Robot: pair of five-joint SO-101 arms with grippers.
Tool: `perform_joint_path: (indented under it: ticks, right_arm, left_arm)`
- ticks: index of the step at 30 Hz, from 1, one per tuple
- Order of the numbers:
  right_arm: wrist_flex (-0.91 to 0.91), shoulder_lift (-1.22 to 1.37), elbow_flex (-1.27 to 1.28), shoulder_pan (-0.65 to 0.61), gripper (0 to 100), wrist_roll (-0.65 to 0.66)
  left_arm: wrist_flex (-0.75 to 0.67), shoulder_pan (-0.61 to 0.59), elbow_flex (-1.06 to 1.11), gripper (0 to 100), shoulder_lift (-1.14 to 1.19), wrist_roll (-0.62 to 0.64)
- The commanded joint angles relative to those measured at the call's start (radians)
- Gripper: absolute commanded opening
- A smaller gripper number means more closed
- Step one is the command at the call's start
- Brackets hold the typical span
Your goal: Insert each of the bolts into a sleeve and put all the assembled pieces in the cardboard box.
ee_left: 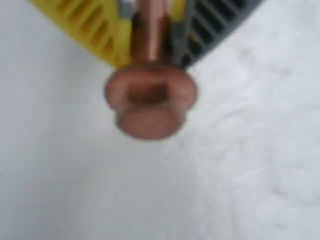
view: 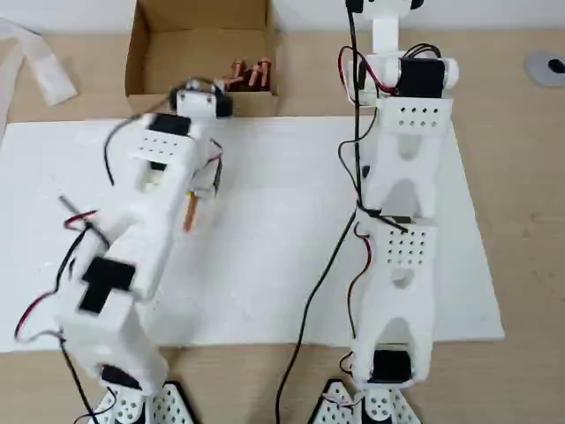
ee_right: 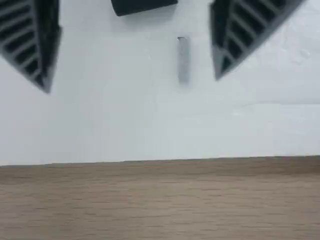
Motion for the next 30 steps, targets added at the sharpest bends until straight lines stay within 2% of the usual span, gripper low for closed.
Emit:
perform_joint_path:
  ticks: [1,5,9,16,20,22,27,30]
  right_arm:
    - [0.023,-0.093,-0.044,0.024,24.6,-0.008]
    - [0.023,-0.189,0.073,0.054,19.1,-0.031]
    - [0.021,-0.414,0.404,0.088,13.7,-0.035]
    - [0.017,-0.832,1.164,0.068,22.3,-0.034]
    - [0.008,-0.9,1.351,0.067,24.9,-0.021]
    - [-0.011,-0.886,1.382,0.077,24.9,0.087]
    - [-0.121,-0.754,1.31,0.111,24.6,0.618]
    - [-0.133,-0.665,1.216,0.128,24.8,0.835]
  left_arm:
    - [0.057,0.003,0.0,1,-0.254,0.002]
    - [0.097,0.002,0.069,1,-0.435,0.0]
    - [0.118,-0.002,0.16,1,-0.578,-0.018]
    - [0.153,0.0,0.259,1,-0.753,-0.021]
    - [0.153,0.0,0.321,1,-0.806,-0.018]
    - [0.153,0.0,0.341,1,-0.826,-0.015]
    - [0.153,0.0,0.397,1,-0.888,-0.018]
    - [0.153,-0.002,0.44,1,-0.937,-0.02]
